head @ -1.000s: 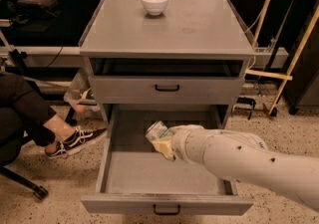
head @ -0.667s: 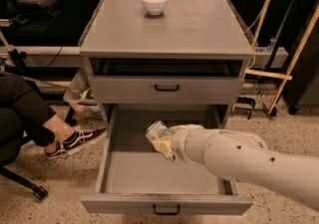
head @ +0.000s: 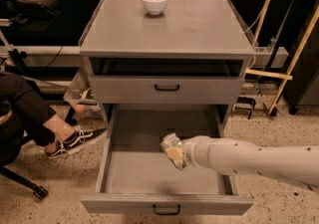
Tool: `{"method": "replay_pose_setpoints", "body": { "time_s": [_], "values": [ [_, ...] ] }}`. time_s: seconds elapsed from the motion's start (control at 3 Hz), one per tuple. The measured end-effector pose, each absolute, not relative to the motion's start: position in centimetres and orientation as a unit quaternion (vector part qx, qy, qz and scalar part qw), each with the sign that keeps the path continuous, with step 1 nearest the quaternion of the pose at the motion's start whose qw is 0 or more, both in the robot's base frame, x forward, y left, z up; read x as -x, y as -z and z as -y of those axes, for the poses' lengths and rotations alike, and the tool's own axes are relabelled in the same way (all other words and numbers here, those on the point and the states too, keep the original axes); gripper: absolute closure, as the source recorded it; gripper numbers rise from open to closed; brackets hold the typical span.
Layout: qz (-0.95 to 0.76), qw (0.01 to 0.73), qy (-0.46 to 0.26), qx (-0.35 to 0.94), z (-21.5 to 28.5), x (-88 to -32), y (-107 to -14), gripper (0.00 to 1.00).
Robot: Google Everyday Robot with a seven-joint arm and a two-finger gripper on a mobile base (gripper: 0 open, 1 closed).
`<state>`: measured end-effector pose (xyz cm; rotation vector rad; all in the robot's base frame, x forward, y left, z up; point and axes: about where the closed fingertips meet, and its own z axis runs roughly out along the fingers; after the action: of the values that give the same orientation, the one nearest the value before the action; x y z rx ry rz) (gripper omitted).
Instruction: Place 7up can into middle drawer
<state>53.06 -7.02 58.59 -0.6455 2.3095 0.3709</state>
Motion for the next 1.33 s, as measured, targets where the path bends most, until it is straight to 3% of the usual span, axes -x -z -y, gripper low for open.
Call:
{"method": "replay_pose_setpoints", "body": {
  "time_s": [1.0, 1.33],
  "values": [
    [-0.926, 0.283, -0.145, 0.206, 11.7, -54.5, -42.0, 1.00],
    [-0.929, 0.274, -0.141, 0.203, 12.4, -54.3, -40.1, 0.90]
  ]
}}
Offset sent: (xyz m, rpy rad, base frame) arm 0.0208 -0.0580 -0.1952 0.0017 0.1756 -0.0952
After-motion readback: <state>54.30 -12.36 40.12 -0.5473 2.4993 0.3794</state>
